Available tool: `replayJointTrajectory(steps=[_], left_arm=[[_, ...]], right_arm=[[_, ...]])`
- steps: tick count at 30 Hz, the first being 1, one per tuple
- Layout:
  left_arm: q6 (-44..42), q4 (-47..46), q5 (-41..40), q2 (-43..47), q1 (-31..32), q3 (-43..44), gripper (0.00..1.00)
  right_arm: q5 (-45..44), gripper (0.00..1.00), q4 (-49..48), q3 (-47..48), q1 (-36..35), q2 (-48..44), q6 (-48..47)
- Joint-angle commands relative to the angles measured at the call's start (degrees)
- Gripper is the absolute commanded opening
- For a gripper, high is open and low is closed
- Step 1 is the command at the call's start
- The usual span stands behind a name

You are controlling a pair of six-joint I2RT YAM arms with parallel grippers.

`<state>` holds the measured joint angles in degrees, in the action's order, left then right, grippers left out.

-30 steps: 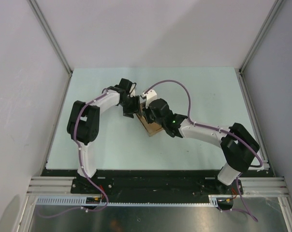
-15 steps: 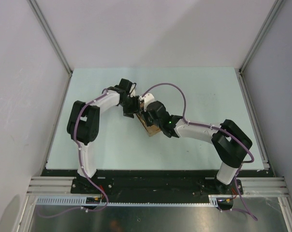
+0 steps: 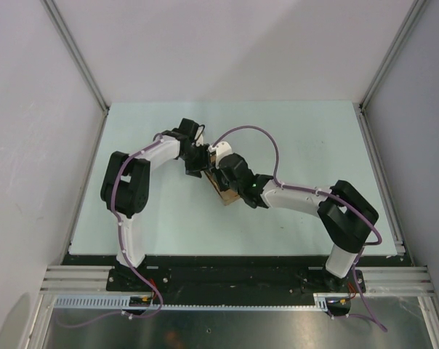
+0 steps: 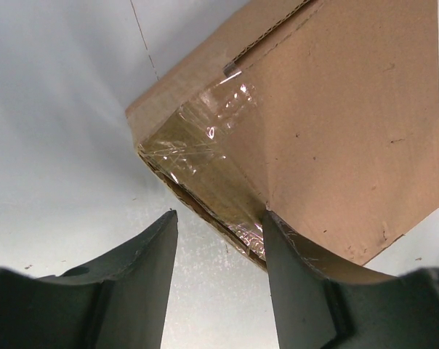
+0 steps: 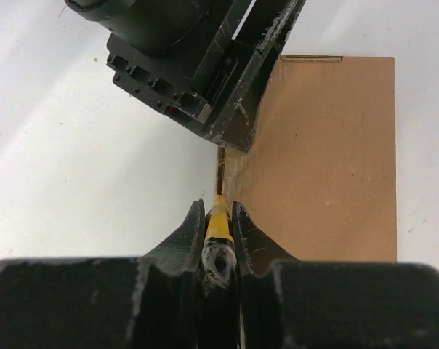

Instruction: Unpack the express box

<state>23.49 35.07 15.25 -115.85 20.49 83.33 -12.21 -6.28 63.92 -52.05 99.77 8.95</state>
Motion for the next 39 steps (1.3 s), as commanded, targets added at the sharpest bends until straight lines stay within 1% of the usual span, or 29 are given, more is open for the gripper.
replayJointTrajectory(steps=[1,6,7,15,19,21,25,39], left_arm=[[-0.5,-0.6,-3.5,-2.2,-0.2,-1.2,0.55],[-0.6,-0.6,-3.6,-2.4,-0.4,-1.2,0.55],[-0.6,-0.6,-3.4,-2.6,-0.4,-1.1,0.55],[-0.6,-0.6,-3.0,-2.8,-0.8,-1.1,0.55],[-0.6,-0.6,-2.8,-3.0,-0.8,-1.1,0.55],[-0.5,-0.7,-2.2,-3.2,-0.8,-0.9,0.55],[-0.5,-0.6,-2.1,-3.2,-0.8,-0.9,0.55],[-0.5,-0.6,-1.8,-3.5,-0.8,-1.1,0.55]], right_arm=[[-1.7,0.00,4.8,1.3,-2.1,-0.8,0.5],[-4.6,0.00,6.1,0.9,-3.3,-1.4,0.3],[-5.2,0.00,7.8,0.8,-3.3,-1.9,0.3],[-8.1,0.00,8.1,-0.1,-3.6,-3.9,-0.7],[-7.8,0.00,6.9,-0.1,-3.7,-4.7,-1.1],[-8.2,0.00,3.7,-0.1,-3.7,-5.2,-1.6],[-8.8,0.00,1.4,0.0,-3.6,-5.4,-2.2],[-5.5,0.00,4.1,-0.1,-3.4,-3.2,-0.8]])
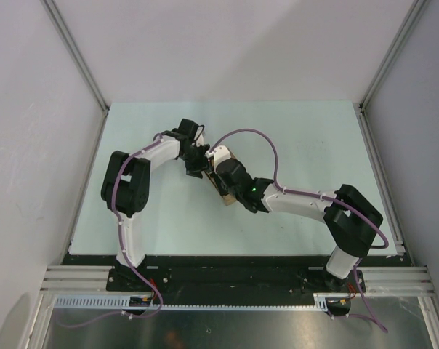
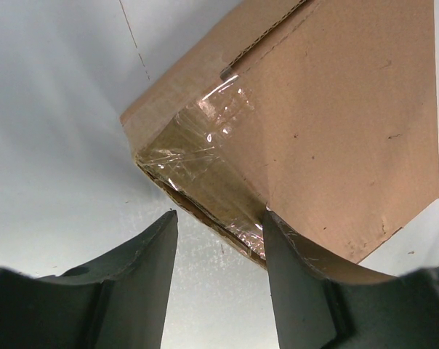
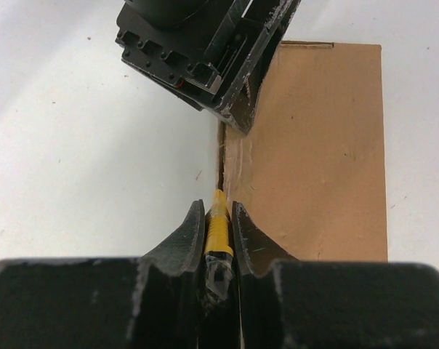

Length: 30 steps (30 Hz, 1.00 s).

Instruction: Unpack the express box

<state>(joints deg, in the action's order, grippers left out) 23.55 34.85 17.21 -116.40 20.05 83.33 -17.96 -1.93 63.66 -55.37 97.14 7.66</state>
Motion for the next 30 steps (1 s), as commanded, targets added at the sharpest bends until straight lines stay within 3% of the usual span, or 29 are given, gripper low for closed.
replayJointTrajectory(steps=[1,30], left_arm=[[-0.6,-0.4,-3.9,-3.0,-0.4,-1.1,0.55],[-1.0,-0.4,-4.9,-3.6,-0.8,-1.0,0.55]], right_arm=[[0.1,0.00,0.0,0.2,-0.1,-0.3,0.6],[-0.1,0.00,8.1,-1.2,-0.9,-0.3,1.1]])
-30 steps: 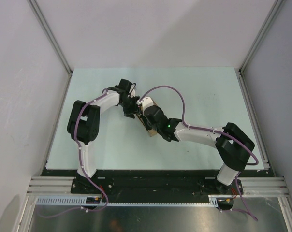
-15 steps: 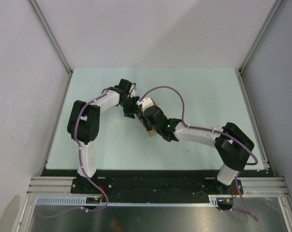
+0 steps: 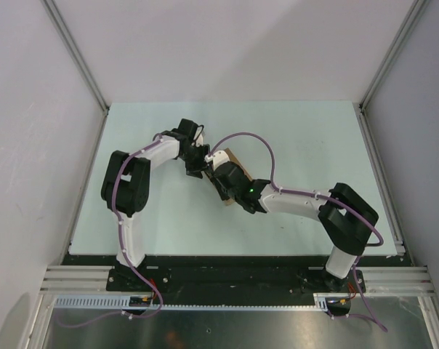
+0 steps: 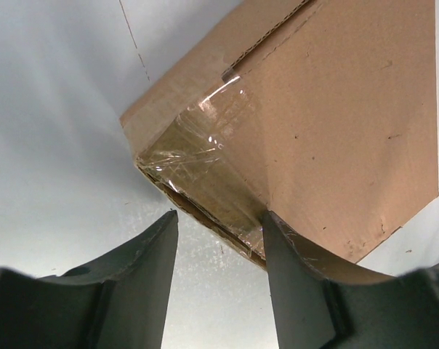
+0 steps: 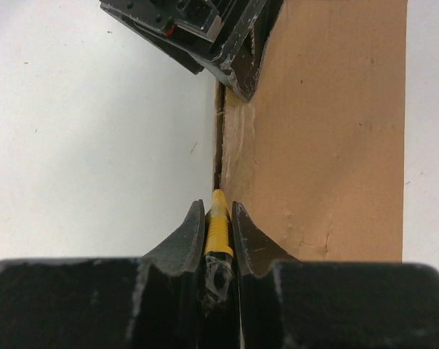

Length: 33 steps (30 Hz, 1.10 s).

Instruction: Unpack the express box

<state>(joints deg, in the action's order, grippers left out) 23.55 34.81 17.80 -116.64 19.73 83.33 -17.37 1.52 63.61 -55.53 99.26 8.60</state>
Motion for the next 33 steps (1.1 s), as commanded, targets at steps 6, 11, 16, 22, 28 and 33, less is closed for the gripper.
replayJointTrajectory(steps=[6,11,16,22,28,33], left_arm=[[-2.3,-0.4,-8.8,-4.5,-0.6,-0.4,0.50],[-2.5,-0.4,-9.0,-5.7,-0.5,-0.1,0.46],[-2.6,-0.4,-9.6,-6.1,-0.5,0.6,0.45],[-2.7,-0.4,-9.8,-6.2,-0.5,1.0,0.45],[-2.7,-0.4,-9.9,-6.3,-0.5,1.0,0.45],[-2.9,-0.4,-9.8,-6.6,-0.5,1.2,0.45]], right_arm=[[0.4,0.00,9.4,-2.7,-1.5,-5.8,-0.2],[0.8,0.00,12.3,-3.8,-1.6,-8.5,-0.8],[1.5,0.00,13.9,-4.0,-1.7,-9.4,-0.5],[2.2,0.00,11.9,-6.1,-1.7,-8.0,0.1],[1.1,0.00,9.5,-7.1,-1.7,-1.8,0.9],[1.4,0.00,10.0,-7.1,-1.7,-4.9,0.5]])
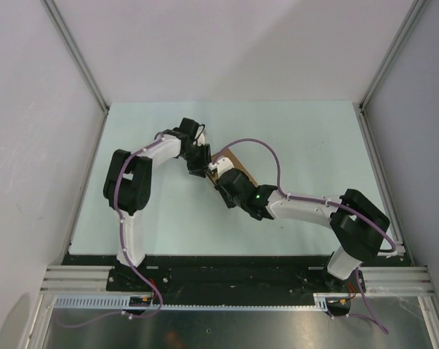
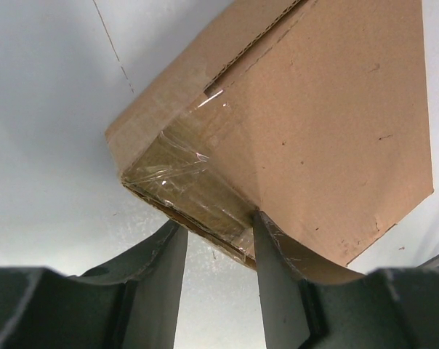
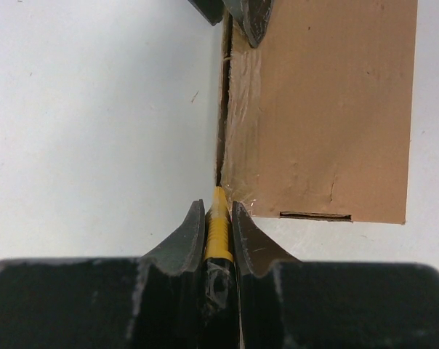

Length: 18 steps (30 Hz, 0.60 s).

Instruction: Unpack the express box

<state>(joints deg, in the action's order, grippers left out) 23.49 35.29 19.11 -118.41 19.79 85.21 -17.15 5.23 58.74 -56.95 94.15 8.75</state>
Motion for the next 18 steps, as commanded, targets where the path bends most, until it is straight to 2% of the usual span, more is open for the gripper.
replayJointTrajectory(steps=[1,6,18], left_arm=[[-2.8,-0.8,-11.2,-4.9,-0.5,-0.6,0.45],[-2.8,-0.8,-11.3,-5.0,-0.5,-0.6,0.45],[-2.7,-0.8,-11.1,-4.8,-0.5,-0.7,0.45]], right_arm=[[1.1,0.00,6.5,-2.2,-0.3,-0.6,0.2],[-0.3,0.00,7.8,-2.2,-0.4,-6.7,-0.1],[-2.4,0.00,6.6,-2.1,-0.1,-9.4,0.6]])
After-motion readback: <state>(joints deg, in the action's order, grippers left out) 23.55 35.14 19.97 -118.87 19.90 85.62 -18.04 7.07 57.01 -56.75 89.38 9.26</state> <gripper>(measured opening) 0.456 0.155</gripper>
